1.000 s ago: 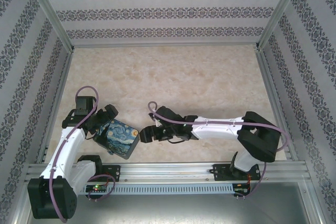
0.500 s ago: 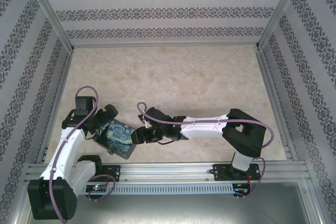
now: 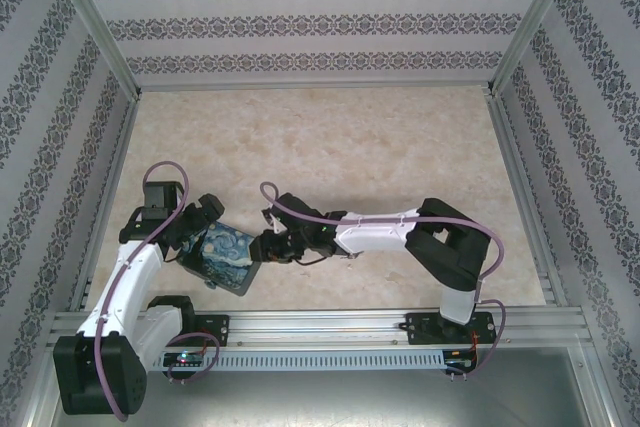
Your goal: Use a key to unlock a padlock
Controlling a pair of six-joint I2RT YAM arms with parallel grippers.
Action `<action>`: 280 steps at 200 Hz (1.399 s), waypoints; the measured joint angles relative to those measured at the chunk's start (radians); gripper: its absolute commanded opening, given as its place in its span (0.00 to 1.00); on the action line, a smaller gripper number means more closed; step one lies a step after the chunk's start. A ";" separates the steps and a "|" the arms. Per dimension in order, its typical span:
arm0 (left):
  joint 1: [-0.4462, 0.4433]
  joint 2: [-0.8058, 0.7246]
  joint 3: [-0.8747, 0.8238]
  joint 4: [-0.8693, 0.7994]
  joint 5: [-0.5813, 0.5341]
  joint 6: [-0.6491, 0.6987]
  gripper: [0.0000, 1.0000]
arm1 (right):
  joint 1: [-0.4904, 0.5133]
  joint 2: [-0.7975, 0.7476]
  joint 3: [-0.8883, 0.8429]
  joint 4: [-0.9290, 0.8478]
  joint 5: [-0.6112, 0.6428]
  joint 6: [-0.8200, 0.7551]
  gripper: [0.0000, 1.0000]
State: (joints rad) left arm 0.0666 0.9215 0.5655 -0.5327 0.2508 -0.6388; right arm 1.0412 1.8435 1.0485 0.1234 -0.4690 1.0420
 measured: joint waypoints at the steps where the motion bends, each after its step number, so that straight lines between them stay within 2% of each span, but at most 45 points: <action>1: 0.000 0.000 0.000 0.000 0.000 0.000 1.00 | -0.002 0.000 0.001 0.000 0.000 0.000 0.35; 52: -0.052 0.048 0.007 0.039 0.000 -0.031 1.00 | -0.134 0.047 0.064 0.000 0.007 0.007 0.37; 118: -0.290 0.218 0.094 0.091 -0.021 -0.105 1.00 | -0.319 0.054 0.084 0.000 -0.002 0.000 0.40; 161: -0.426 0.457 0.276 0.109 -0.074 -0.117 1.00 | -0.428 0.033 0.071 -0.014 -0.003 -0.024 0.43; 229: -0.485 0.724 0.597 0.076 -0.069 -0.100 1.00 | -0.548 -0.069 -0.057 -0.025 -0.005 -0.055 0.51; 280: -0.569 0.861 0.708 0.066 -0.077 -0.103 1.00 | -0.630 -0.113 -0.123 -0.026 -0.004 -0.078 0.62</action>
State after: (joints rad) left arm -0.5026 1.7824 1.2732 -0.4667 0.1741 -0.7422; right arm 0.4114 1.7306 0.9257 0.0978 -0.4732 0.9638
